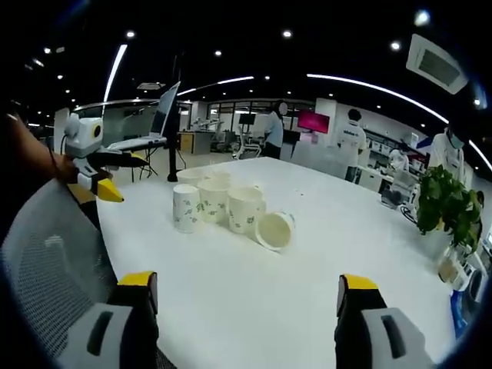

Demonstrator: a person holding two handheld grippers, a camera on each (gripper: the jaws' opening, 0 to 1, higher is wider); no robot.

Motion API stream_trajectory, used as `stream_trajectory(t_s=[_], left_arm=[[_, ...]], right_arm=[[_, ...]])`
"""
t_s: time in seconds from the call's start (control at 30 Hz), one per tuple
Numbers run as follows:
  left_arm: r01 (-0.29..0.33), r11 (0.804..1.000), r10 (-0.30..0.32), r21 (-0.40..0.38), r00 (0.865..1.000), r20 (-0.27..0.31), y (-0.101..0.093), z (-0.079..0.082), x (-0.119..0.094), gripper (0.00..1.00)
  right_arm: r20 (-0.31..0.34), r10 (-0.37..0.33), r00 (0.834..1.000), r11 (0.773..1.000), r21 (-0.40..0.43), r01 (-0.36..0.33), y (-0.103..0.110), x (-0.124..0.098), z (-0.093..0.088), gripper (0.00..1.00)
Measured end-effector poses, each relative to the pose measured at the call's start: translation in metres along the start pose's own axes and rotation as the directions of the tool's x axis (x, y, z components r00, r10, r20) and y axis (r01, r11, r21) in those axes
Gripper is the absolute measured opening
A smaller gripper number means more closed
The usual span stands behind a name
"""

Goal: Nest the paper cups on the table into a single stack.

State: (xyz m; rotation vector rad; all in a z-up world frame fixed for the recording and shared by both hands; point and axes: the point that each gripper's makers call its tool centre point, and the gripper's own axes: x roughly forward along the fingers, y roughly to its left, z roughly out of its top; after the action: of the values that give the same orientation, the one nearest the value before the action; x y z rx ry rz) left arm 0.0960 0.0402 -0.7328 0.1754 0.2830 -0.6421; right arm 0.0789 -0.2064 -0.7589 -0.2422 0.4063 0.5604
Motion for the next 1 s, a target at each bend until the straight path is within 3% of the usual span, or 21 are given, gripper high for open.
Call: stream_trajectory(t_s=[1.0], left_arm=[[0.014,1.0,-0.014,-0.004,1.0,0.002,-0.0051,0.0046,-0.0003,0.99]], right_arm=[[-0.001,0.025,1.0,0.999,0.035,-0.025,0.0006,0.0014,-0.0044,1.0]])
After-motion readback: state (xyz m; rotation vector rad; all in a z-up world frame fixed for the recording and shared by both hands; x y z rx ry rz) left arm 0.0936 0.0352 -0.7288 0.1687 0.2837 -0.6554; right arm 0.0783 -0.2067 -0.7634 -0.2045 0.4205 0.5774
